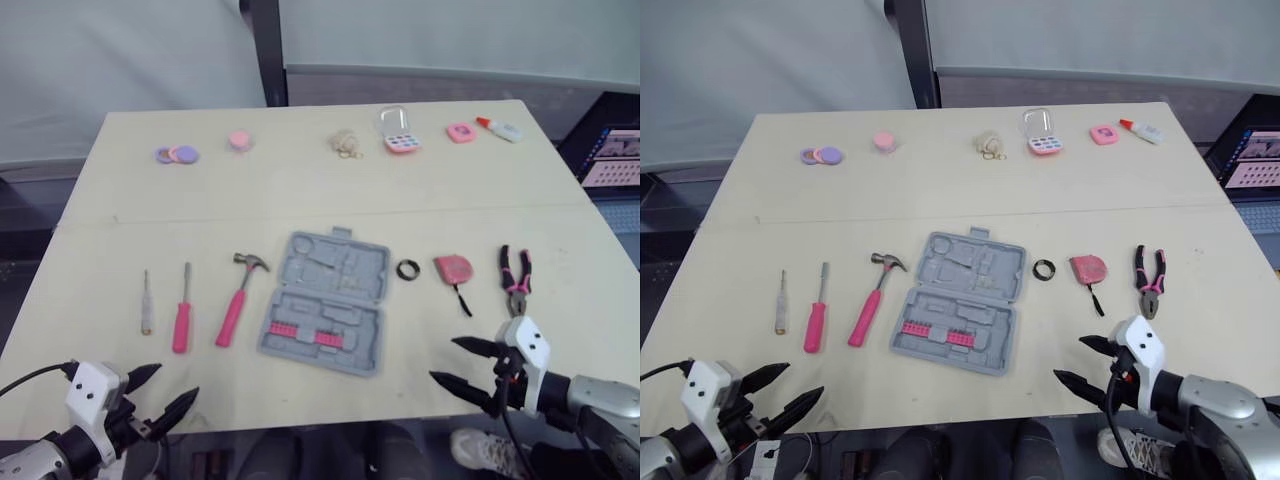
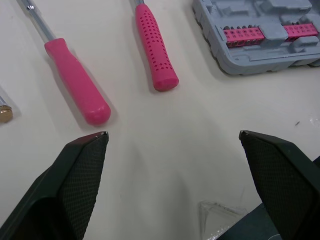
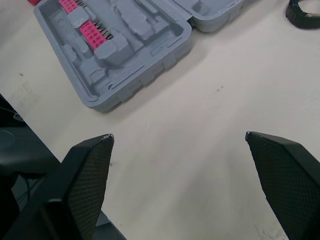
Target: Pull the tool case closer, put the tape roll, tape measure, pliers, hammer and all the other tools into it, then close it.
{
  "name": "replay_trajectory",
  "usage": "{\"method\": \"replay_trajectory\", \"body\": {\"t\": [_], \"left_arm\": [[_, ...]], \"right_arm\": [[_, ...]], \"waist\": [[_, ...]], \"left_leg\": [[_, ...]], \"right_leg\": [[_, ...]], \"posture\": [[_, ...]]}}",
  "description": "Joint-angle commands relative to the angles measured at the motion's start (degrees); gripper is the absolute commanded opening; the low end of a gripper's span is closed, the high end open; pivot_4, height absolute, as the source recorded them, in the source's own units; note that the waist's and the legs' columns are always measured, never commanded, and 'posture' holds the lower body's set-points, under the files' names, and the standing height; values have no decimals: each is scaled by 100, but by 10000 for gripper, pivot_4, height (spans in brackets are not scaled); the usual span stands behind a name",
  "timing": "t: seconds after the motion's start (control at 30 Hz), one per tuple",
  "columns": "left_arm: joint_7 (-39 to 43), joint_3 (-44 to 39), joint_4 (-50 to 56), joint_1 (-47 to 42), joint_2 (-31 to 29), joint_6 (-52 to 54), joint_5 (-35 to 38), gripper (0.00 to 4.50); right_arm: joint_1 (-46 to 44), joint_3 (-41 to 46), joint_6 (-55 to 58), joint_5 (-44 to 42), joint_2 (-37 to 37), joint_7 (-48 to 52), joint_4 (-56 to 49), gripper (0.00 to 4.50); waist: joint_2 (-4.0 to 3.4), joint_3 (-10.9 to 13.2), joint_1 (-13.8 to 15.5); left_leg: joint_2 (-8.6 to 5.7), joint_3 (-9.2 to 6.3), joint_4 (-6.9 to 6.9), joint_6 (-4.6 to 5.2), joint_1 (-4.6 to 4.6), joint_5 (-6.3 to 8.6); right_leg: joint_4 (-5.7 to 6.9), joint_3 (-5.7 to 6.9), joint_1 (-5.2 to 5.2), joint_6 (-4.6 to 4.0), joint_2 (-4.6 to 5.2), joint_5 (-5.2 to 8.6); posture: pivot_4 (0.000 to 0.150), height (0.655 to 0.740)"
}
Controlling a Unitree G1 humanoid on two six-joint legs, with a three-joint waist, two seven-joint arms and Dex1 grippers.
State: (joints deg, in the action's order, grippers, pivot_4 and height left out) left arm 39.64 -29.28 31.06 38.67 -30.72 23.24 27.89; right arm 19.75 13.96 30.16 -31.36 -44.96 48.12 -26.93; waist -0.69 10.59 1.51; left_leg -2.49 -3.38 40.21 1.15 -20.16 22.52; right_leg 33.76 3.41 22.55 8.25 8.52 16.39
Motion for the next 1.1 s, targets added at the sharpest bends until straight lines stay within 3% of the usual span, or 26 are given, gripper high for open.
{"method": "replay_trajectory", "body": {"t": [0.03, 0.57, 0.8, 0.83, 0.93, 1.1], "left_arm": [[2, -9, 130, -20, -47, 57, 61, 45000], [18, 112, 132, -206, -50, 217, 77, 45000], [84, 186, 163, -1305, -1183, 2001, 931, 45000], [89, 213, 136, -1534, -1265, 2091, 1018, 42598], [-11, 489, -132, -2381, -1507, 2331, 1020, 34365], [84, 1156, -812, -3521, -1776, 2548, 826, 10344]], "right_arm": [[52, 69, -48, 16, 18, 20, -135, 44657], [18, 72, -26, -3, 22, 10, -137, 44657], [-156, 180, 362, -222, -136, 5, -261, 44657], [-240, 184, 476, -281, -162, -6, -280, 44900], [-610, 125, 729, -368, -181, -133, -313, 37151], [-1145, -87, 1106, -408, -99, -340, -359, 12397]], "waist": [[0, 0, 0], [0, -1, 0], [1, -3, 5], [1, -3, 3], [0, -4, -22], [-2, -6, -30]], "left_leg": [[0, 0, 0, 0, 0, 0], [1, 3, 0, 0, 2, 0], [0, 0, 1, -3, 5, -3], [0, 1, 1, -2, 6, -3], [0, 2, -5, -4, 10, -2], [-17, 7, -8, -10, 9, -4]], "right_leg": [[0, 0, 0, 0, 0, 0], [3, 0, 1, 0, -1, 0], [14, 0, 1, 0, -2, 0], [17, -1, 1, 0, -1, 0], [28, 2, 9, 0, -2, 0], [45, 14, 26, 1, -7, -1]], "posture": [[1500, 7400], [1500, 7400], [1500, 7400], [1500, 7400], [1500, 7400], [1500, 7400]]}}
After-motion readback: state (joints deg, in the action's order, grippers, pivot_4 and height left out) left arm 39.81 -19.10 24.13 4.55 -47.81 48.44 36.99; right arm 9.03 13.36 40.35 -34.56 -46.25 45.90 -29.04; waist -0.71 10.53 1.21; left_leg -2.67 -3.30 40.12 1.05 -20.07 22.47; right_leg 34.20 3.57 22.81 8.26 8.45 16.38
